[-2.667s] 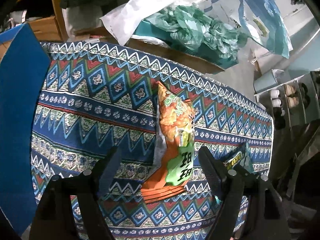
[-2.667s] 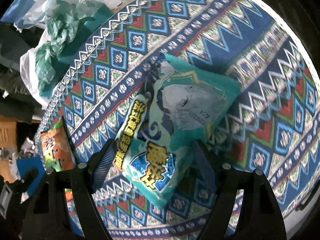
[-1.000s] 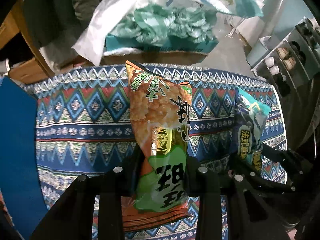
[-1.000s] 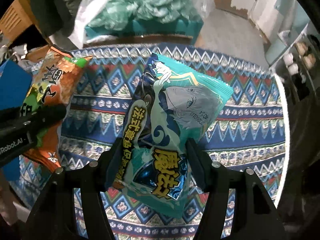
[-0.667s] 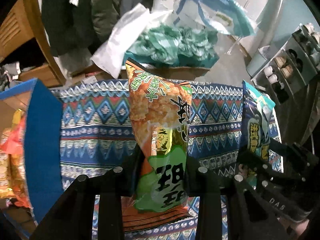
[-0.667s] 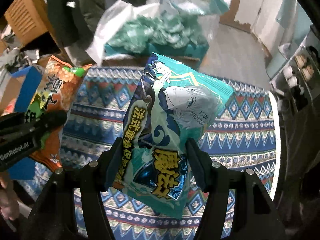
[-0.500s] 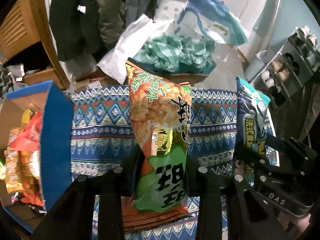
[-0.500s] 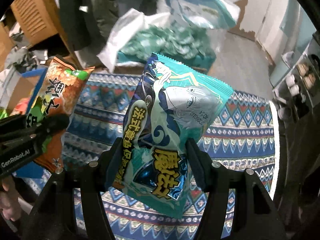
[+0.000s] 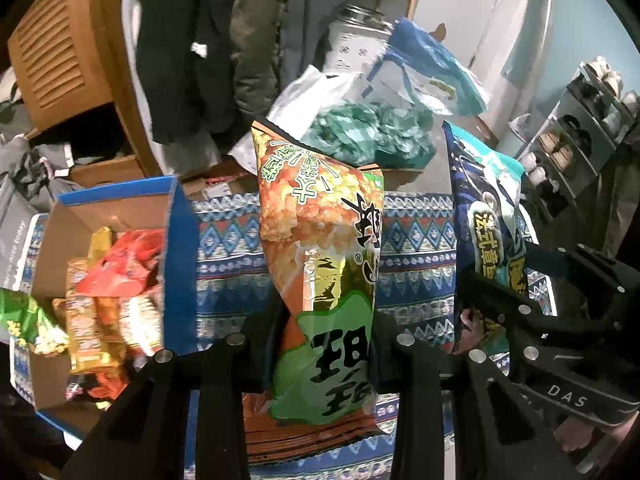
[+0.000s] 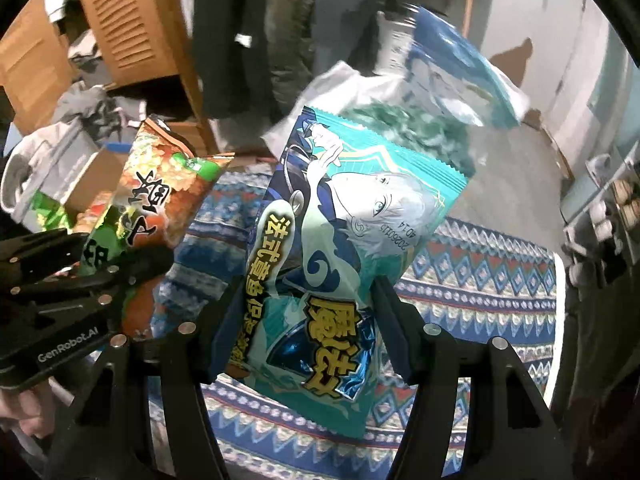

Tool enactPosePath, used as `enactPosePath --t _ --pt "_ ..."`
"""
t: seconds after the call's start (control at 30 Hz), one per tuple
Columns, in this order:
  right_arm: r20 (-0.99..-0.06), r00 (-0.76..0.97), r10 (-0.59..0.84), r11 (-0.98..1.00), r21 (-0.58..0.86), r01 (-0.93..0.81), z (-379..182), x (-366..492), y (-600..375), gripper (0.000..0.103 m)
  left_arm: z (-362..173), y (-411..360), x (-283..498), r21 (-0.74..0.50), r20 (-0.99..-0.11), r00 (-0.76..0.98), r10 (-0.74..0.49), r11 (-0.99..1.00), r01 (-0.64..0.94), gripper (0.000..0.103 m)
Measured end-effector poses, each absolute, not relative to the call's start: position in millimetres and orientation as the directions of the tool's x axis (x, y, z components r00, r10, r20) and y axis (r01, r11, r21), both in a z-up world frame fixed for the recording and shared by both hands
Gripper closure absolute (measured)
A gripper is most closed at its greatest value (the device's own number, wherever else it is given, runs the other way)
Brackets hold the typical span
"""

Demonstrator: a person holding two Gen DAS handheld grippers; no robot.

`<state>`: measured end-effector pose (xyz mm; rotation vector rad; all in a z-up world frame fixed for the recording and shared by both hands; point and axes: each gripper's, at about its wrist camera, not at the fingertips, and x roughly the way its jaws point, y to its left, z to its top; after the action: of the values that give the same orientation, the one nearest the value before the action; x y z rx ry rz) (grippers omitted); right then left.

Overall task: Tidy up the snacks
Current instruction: 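Carry both held bags over the box with both tools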

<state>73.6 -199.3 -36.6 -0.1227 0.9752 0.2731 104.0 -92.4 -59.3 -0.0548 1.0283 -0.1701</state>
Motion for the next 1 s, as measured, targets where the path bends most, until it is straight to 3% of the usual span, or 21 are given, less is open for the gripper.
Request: enactPosePath --t 1.0 --pt "-0.845 0.404 0.35 0.814 0.062 -0.577 -45.4 104.0 1.0 0.04 -57.8 120.4 72.7 -0.118 -0.828 0.56 0.042 0.962 -0.247 0.068"
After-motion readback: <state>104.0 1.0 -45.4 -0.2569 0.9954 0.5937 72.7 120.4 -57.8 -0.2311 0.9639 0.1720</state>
